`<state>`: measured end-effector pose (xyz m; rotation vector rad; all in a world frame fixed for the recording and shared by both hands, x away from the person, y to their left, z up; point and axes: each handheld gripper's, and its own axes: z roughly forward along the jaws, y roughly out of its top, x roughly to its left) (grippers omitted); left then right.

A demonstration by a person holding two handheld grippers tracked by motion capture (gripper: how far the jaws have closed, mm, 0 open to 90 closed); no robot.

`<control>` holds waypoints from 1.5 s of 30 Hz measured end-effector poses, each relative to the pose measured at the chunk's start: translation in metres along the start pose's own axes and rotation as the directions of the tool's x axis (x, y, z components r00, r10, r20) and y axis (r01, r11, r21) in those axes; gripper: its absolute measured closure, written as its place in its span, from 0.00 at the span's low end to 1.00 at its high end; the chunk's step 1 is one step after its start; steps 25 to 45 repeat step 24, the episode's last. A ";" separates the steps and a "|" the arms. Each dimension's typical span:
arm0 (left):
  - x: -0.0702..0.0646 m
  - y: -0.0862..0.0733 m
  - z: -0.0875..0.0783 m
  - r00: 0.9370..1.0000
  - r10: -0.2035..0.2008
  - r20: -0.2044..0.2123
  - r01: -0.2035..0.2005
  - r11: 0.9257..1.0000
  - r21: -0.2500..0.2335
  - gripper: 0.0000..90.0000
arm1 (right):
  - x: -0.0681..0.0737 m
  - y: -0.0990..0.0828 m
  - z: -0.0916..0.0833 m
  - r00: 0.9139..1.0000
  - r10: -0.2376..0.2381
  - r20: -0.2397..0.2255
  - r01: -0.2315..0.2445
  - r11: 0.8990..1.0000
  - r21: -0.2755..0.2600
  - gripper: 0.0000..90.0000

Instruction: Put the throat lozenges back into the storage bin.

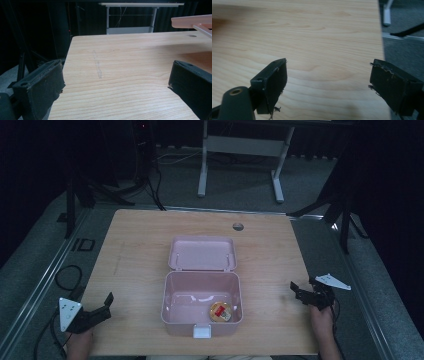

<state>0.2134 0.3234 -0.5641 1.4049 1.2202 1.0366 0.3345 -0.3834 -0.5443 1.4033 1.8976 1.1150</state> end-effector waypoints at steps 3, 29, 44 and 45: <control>0.000 0.000 0.000 1.000 0.000 0.001 0.000 1.000 0.000 0.00 | -0.003 -0.003 0.002 1.000 -0.001 0.025 0.001 1.000 0.005 0.15; 0.001 0.000 0.000 1.000 -0.006 0.001 0.006 1.000 -0.001 0.00 | -0.006 -0.003 0.005 0.999 0.017 0.029 -0.017 1.000 -0.004 0.15; 0.001 0.000 0.000 1.000 -0.006 0.001 0.006 1.000 -0.001 0.00 | -0.006 -0.003 0.005 0.999 0.017 0.029 -0.017 1.000 -0.004 0.15; 0.001 0.000 0.000 1.000 -0.006 0.001 0.006 1.000 -0.001 0.00 | -0.006 -0.003 0.005 0.999 0.017 0.029 -0.017 1.000 -0.004 0.15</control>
